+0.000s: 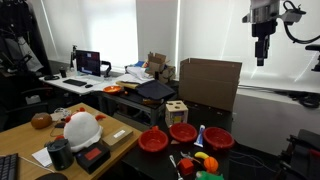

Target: Put the red block and orange toy into separate bowls

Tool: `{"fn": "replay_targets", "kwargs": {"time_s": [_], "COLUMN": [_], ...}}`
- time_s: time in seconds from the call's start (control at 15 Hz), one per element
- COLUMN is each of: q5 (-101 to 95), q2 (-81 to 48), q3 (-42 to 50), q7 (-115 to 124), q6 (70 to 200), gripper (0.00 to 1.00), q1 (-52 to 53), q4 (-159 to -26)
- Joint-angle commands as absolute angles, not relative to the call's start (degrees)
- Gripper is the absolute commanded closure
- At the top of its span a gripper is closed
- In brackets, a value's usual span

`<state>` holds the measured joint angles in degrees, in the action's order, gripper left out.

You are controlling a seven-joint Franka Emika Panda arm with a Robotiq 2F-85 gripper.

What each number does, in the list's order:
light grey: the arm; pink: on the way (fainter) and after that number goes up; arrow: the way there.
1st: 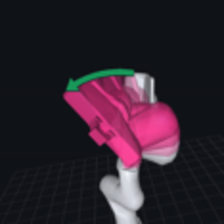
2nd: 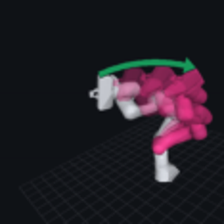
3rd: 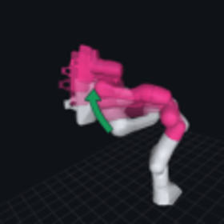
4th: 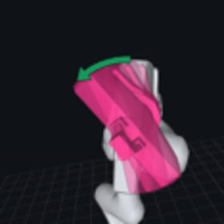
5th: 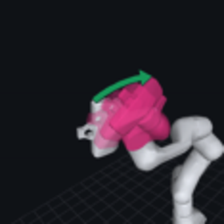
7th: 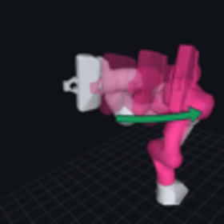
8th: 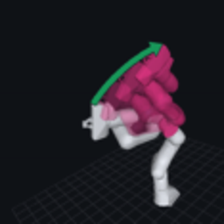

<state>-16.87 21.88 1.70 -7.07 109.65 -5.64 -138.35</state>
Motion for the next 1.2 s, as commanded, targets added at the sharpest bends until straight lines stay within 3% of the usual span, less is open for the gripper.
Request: {"fn": "replay_targets", "kwargs": {"time_s": [0.0,0.8,1.13], "q5": [-17.1,-15.66,-14.05], "q2": [21.88,20.65,14.28], "q3": [2.38,1.93,1.04], "q7": [-6.85,-8.16,-9.93], "q6": [109.47,110.61,112.43], "gripper": [0.0,0.0,0.0], "q1": [-4.86,-3.16,0.16], "q4": [-138.26,-137.01,-132.61]}}
